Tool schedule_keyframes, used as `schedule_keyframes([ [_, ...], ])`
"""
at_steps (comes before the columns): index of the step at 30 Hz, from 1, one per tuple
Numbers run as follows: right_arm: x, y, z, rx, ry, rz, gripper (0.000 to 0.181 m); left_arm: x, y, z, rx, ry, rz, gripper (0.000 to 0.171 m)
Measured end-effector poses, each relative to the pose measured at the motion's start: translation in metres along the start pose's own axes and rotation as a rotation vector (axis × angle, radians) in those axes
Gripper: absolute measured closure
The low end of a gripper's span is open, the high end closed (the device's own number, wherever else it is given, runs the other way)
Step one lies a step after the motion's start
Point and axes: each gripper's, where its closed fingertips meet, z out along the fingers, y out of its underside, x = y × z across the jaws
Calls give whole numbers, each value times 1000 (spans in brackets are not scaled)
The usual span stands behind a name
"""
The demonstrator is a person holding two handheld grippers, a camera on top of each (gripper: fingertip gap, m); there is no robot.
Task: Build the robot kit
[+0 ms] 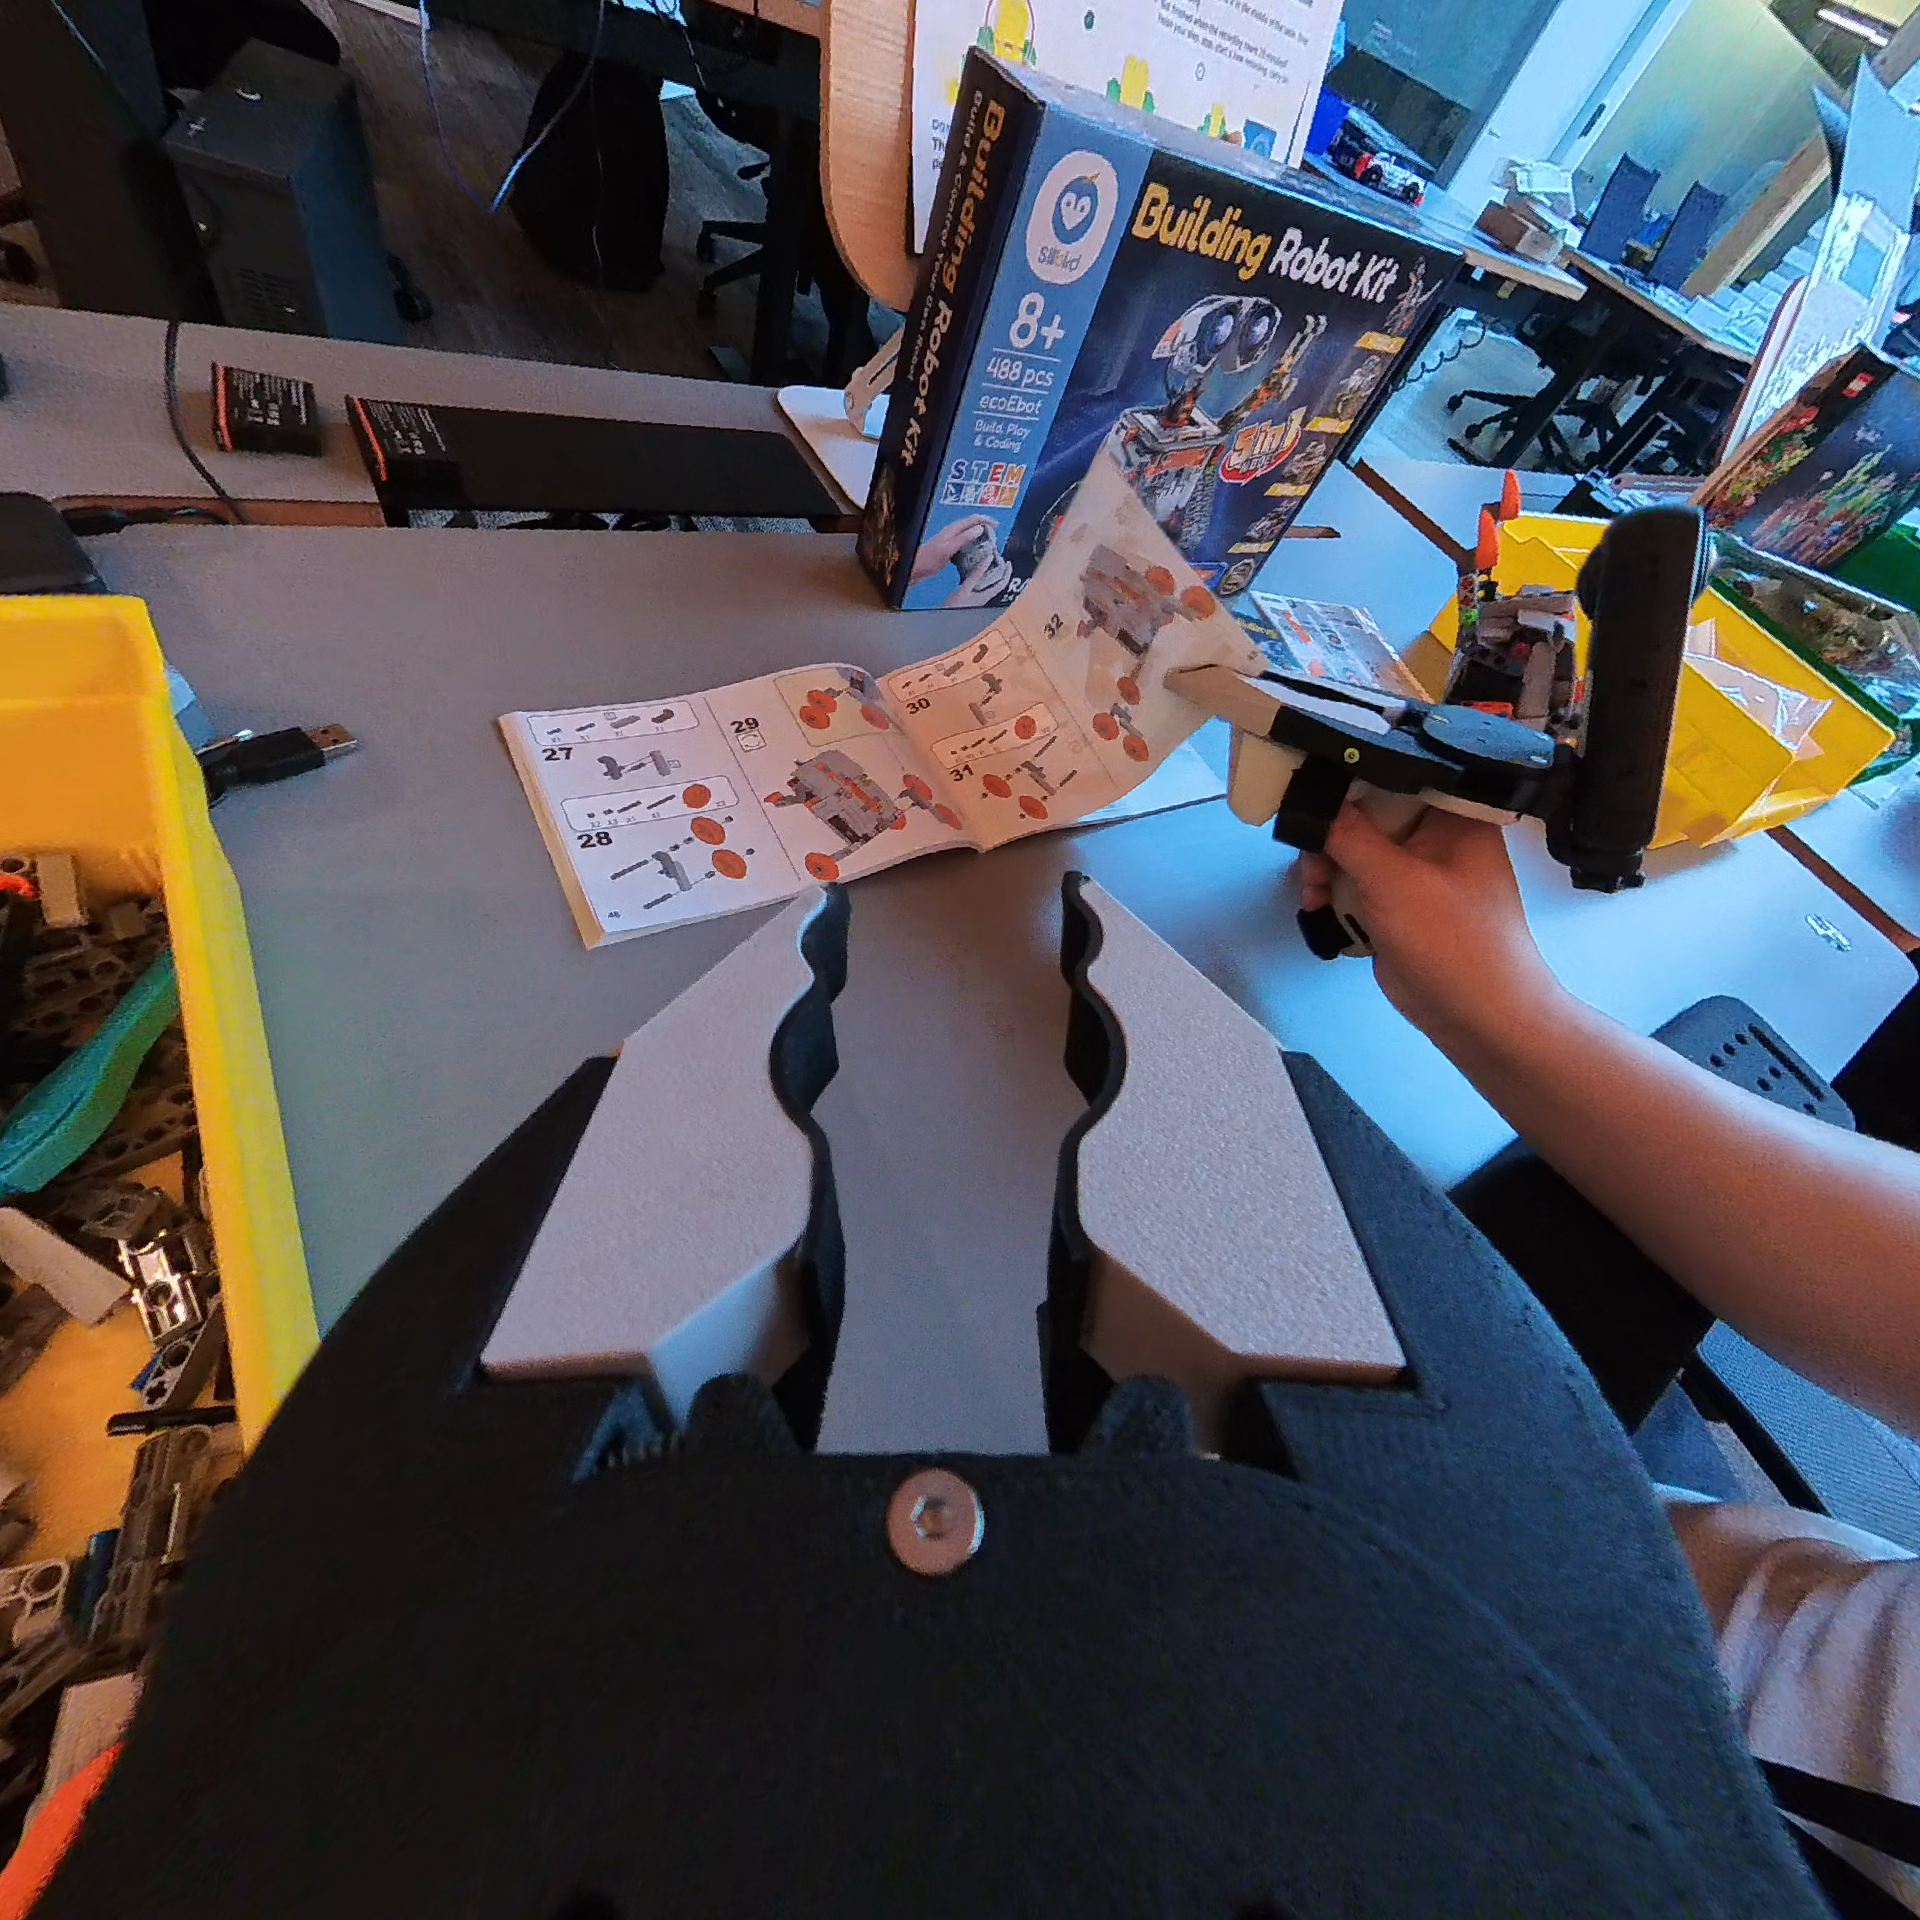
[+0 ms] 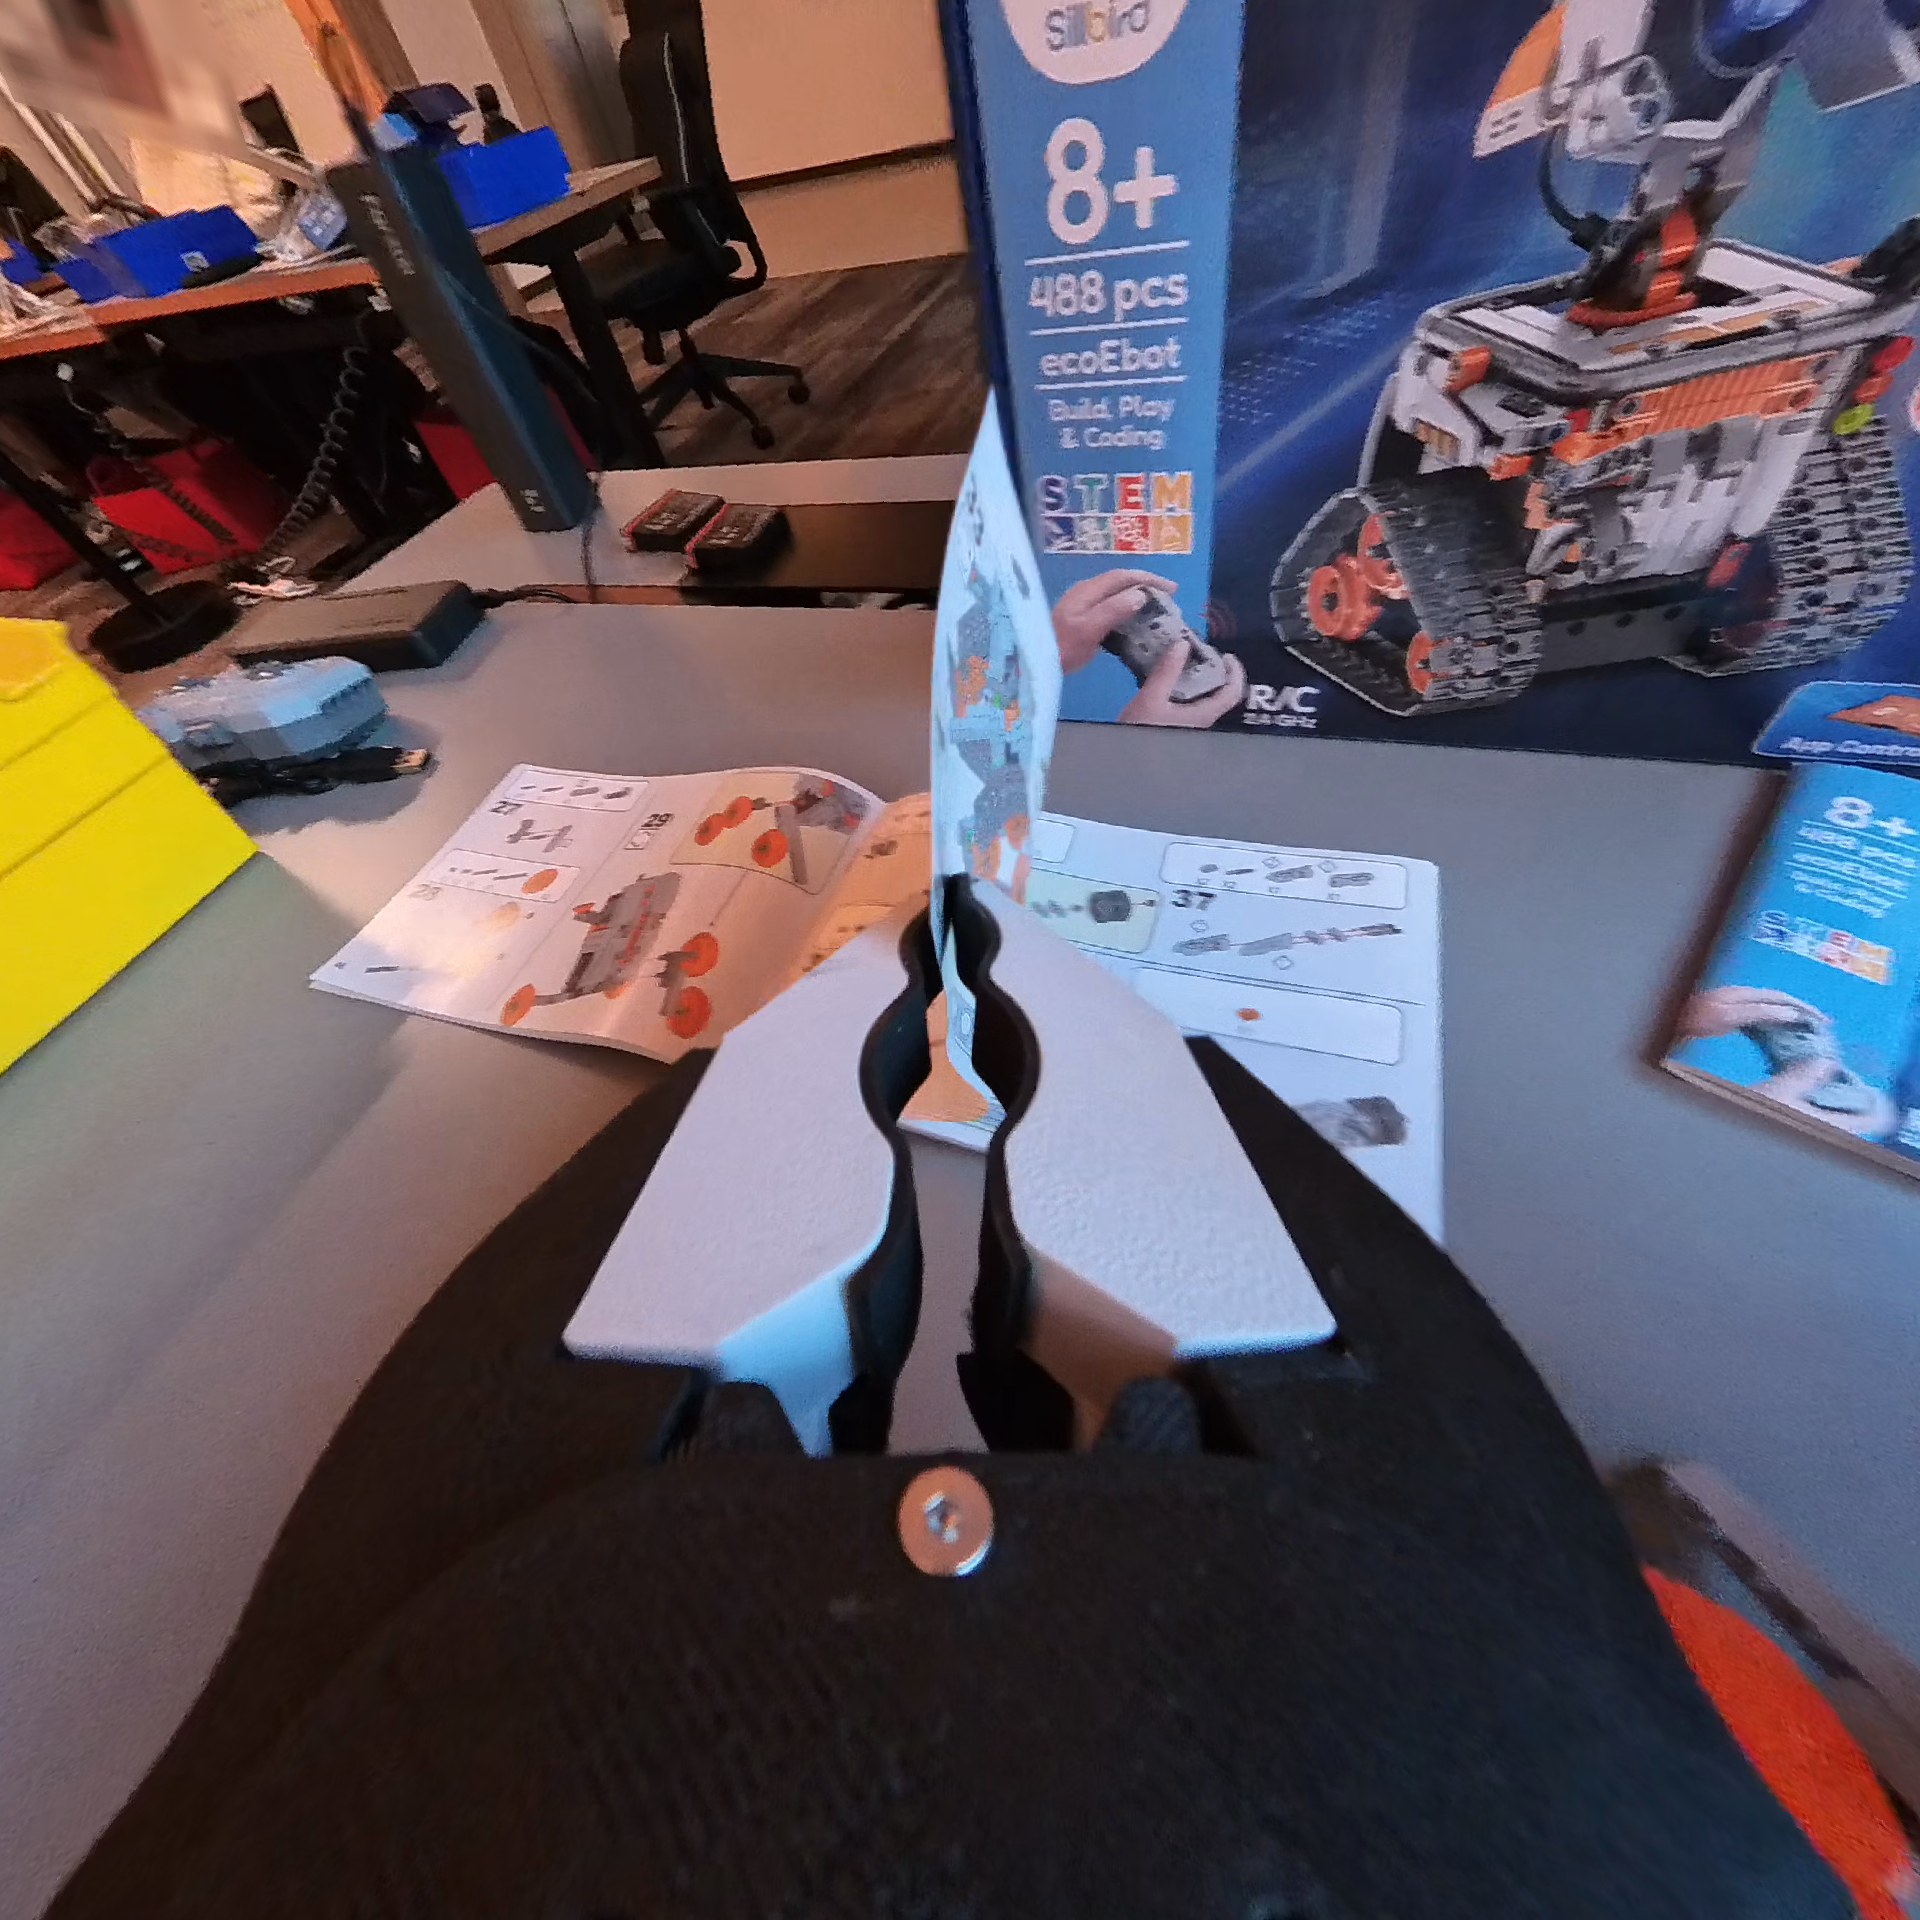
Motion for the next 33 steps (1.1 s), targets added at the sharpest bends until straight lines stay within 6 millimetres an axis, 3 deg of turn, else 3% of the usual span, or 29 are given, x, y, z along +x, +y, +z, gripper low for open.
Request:
schedule_keyframes([
  [4,-54,2,19,-33,-138,-14,181,0,3,-2,-13,-5,3,132],
  [9,-129,33,63,-142,-227,-178,181,-3,7,-16,-45,-48,28,132],
  [12,-157,50,79,-218,-273,-179,181,-10,11,-31,-68,-100,28,131],
  [16,-177,71,89,-326,-322,-187,181,-13,18,-48,-87,-158,35,131],
  [22,-182,62,85,-303,-359,-162,179,-11,28,-57,-117,-200,26,131],
  [25,-183,48,71,-267,-519,22,176,-9,31,-59,-116,-210,27,130],
  [30,-156,23,57,-205,-717,408,181,-8,36,-56,-119,-197,18,130],
  [33,-144,18,57,-187,-726,479,181,-9,36,-54,-121,-187,16,130],
])
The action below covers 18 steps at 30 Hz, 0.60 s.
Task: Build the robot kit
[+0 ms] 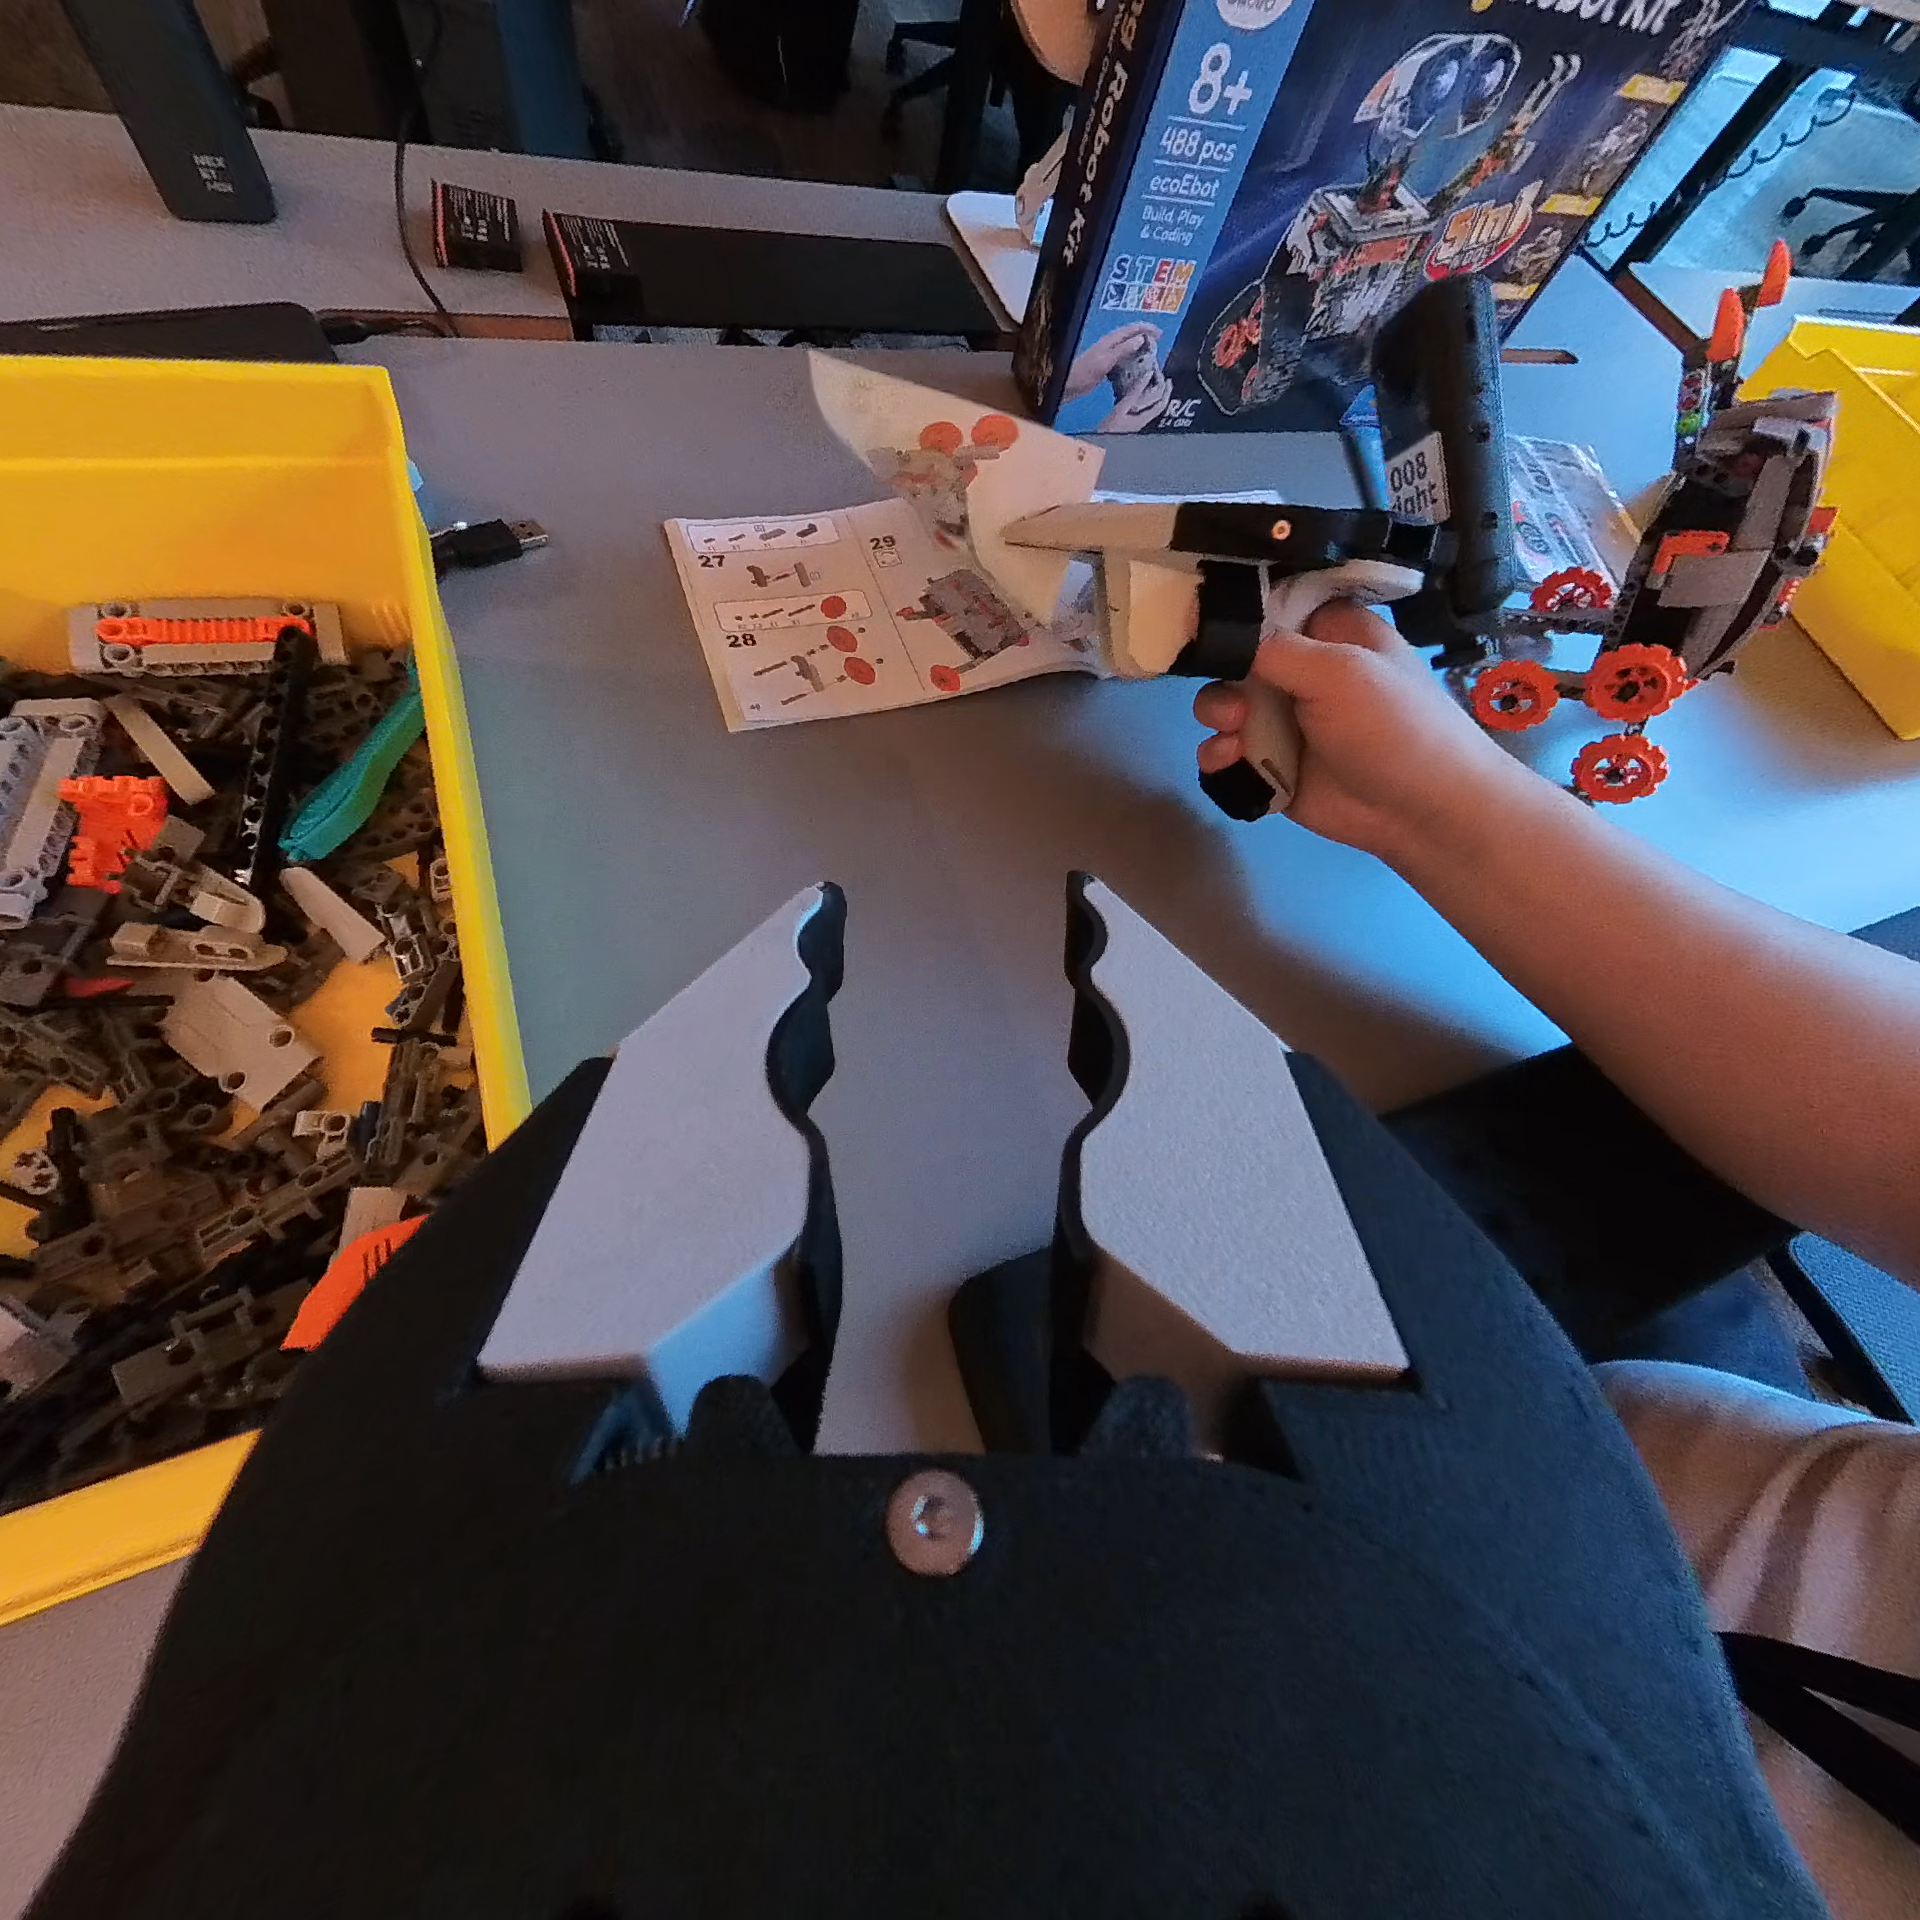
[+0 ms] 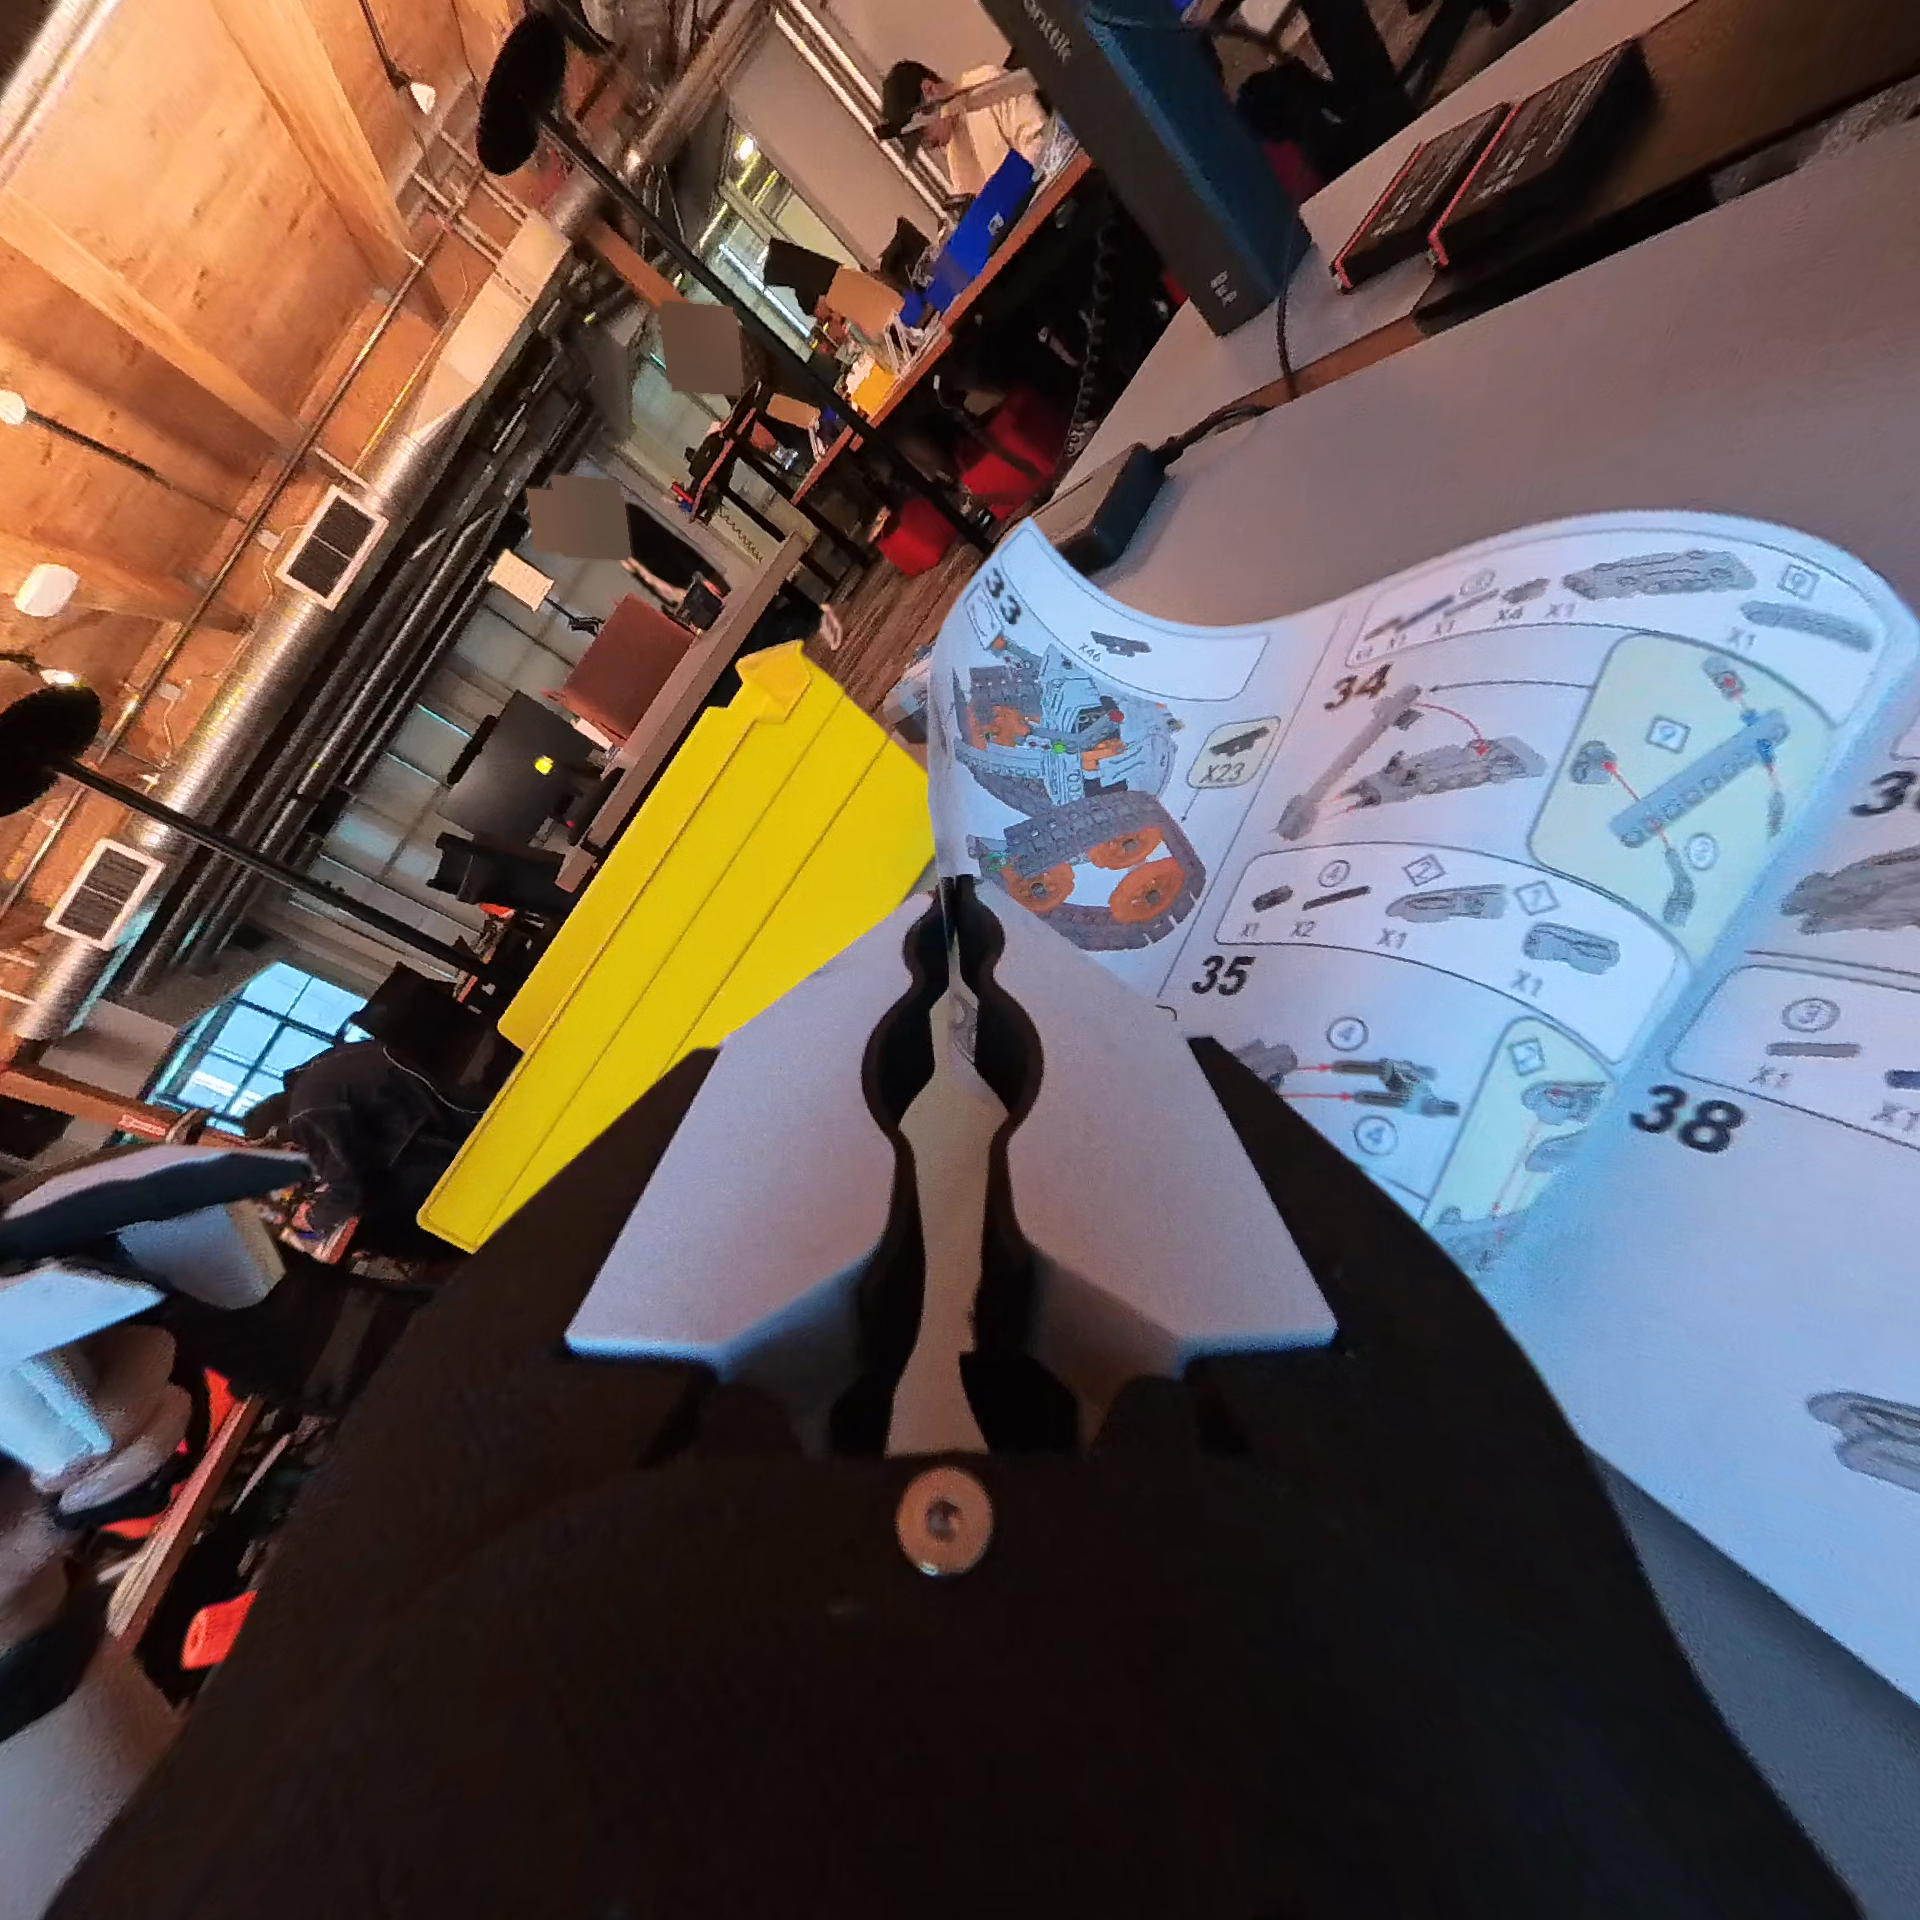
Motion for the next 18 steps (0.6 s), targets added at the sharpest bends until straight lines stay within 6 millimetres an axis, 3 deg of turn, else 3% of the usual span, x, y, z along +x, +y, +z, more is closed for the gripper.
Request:
schedule_keyframes([
  [3,-1,-2,-1,7,12,-34,181,-1,-1,0,6,2,5,130],
  [5,1,2,8,-22,93,-177,181,-1,-1,0,11,4,3,130],
  [8,3,35,44,-232,220,-410,178,-1,2,1,4,5,-1,130],
  [9,8,50,56,-328,261,-446,165,-2,4,2,-4,1,-2,130],
  [11,-1,72,71,-446,212,-415,148,-6,9,-1,-17,-24,-12,124],
  [12,-7,73,73,-455,193,-388,138,-9,10,-4,-18,-39,-18,123],
  [15,-23,44,59,-365,188,-497,131,-11,14,-15,-17,-54,-16,124],
  [16,-25,29,51,-323,200,-553,135,-12,15,-18,-20,-63,-10,124],
  [18,-16,3,34,-278,261,-585,163,-12,16,-23,-24,-77,5,124],
])
